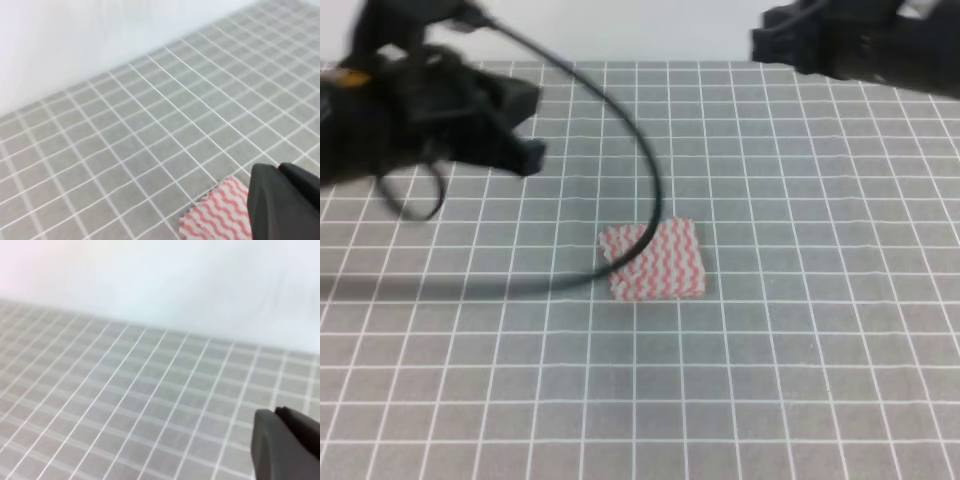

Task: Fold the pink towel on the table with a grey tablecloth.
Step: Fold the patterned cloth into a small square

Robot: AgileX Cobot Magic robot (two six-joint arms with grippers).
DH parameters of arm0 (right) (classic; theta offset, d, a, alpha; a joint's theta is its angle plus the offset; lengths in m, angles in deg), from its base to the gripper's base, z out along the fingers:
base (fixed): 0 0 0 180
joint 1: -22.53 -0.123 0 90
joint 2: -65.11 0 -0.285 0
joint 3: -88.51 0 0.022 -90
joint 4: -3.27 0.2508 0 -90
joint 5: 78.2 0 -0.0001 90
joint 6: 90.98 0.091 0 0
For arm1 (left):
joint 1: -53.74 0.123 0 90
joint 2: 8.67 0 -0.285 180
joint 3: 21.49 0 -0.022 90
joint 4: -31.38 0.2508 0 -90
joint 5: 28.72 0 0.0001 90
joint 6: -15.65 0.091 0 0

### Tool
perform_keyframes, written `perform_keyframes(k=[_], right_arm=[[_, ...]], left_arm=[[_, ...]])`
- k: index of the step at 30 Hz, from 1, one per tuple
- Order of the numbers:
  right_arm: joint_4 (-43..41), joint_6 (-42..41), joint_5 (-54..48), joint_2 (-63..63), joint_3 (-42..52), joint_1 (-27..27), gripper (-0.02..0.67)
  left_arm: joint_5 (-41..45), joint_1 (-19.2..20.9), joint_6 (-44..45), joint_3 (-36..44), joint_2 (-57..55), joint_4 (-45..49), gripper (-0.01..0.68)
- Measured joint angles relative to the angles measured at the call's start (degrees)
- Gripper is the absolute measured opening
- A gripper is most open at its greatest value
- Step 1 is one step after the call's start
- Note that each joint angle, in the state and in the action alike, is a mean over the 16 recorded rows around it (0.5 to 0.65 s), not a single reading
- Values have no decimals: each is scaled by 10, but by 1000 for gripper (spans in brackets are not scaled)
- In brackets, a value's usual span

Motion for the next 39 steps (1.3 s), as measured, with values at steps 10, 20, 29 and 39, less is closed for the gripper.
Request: perform_keyframes(k=[10,20,29,39], right_arm=[[22,0,146,-125,165,0,-2],[55,-2,149,-226,254,0,-2],[67,-9,120,-351,334,0,-2],[65,-15,64,-468,388,0,-2]], left_arm=[[-64,0,-51,187,211,0,0],[-44,0,-83,321,377,1,0],[4,0,-87,369,470,7,0],[80,0,-86,372,494,11,0]])
